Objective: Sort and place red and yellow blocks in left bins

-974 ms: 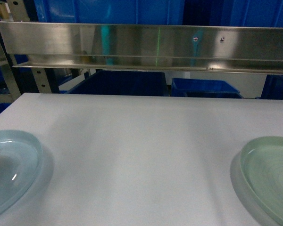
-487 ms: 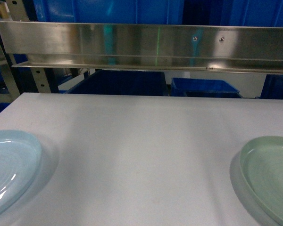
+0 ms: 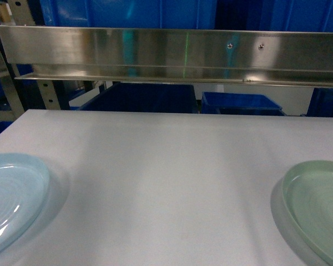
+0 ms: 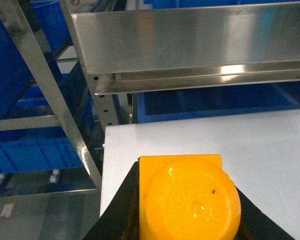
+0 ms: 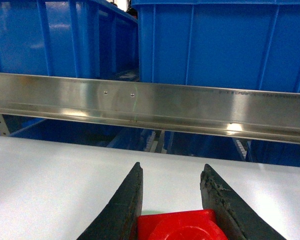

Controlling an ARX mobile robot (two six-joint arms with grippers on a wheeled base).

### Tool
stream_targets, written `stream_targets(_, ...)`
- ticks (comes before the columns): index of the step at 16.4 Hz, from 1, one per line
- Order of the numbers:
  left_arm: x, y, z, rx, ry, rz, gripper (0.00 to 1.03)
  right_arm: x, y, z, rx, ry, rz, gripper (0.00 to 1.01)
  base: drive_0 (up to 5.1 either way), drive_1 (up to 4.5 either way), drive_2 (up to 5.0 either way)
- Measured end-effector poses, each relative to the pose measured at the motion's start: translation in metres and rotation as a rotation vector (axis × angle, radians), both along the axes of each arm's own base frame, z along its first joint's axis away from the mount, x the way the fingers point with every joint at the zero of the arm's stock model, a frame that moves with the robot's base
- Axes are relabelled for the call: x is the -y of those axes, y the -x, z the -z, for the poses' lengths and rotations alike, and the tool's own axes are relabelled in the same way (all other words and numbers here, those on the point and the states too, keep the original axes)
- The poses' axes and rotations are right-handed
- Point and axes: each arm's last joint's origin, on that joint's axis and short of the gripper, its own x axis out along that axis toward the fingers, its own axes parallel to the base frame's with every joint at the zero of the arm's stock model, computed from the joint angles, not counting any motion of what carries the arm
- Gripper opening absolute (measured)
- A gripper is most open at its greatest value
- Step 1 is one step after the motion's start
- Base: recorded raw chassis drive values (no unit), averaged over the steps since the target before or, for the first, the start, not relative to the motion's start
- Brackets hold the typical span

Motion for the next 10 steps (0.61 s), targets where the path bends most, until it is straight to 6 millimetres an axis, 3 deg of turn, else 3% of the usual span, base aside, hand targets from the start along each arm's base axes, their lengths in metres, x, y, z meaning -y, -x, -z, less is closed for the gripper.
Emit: stream_targets(10, 0.0, 0.0, 0.0, 0.0, 0.0, 0.0, 0.27, 0.0, 0.0, 0.0, 0.0, 0.0, 0.0, 0.29, 0.0, 0.0, 0.0)
